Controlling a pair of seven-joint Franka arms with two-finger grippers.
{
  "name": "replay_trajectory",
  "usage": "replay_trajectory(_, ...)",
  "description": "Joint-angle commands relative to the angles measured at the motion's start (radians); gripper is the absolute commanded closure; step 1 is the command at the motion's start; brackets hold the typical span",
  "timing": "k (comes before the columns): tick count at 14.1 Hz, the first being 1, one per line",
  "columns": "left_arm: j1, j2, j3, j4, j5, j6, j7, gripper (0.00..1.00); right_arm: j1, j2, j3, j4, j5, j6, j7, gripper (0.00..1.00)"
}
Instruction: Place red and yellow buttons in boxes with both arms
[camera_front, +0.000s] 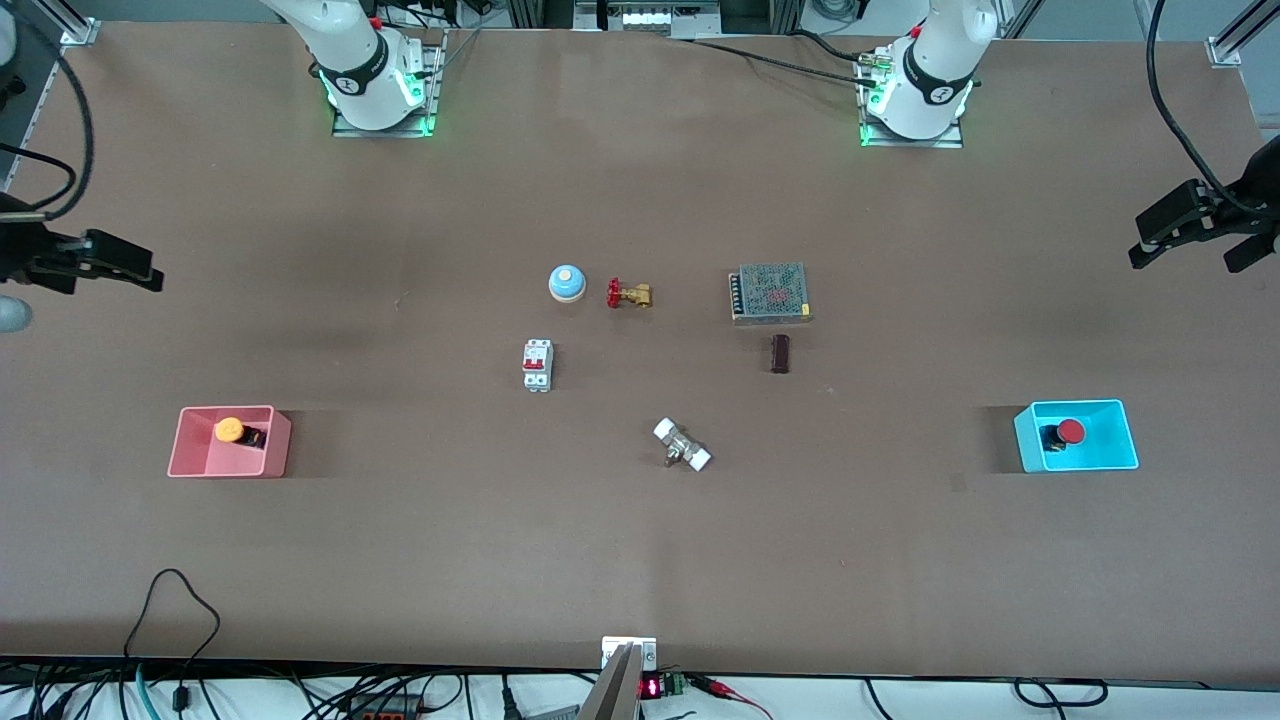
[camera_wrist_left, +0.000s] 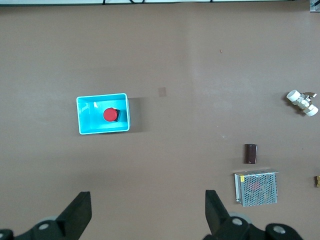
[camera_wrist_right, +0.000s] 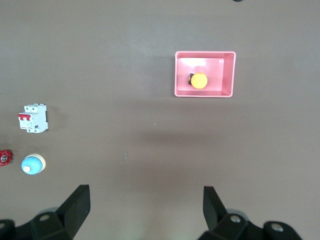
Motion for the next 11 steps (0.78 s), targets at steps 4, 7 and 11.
replay_trajectory(4,0.011,-0.020,-0.002,0.010,-0.029,-0.021,0.013,0.00,-0.031,-0.137,0.052,-0.192,-0.045,0.073,0.020,0.00)
replay_trajectory(7,0.011,-0.021,0.000,0.007,-0.029,-0.022,0.012,0.00,-0.032,-0.167,0.050,-0.221,-0.046,0.061,0.022,0.00)
replay_trajectory(11,0.011,-0.020,-0.002,0.007,-0.029,-0.022,0.012,0.00,-0.032,-0.171,0.049,-0.220,-0.046,0.046,0.022,0.00)
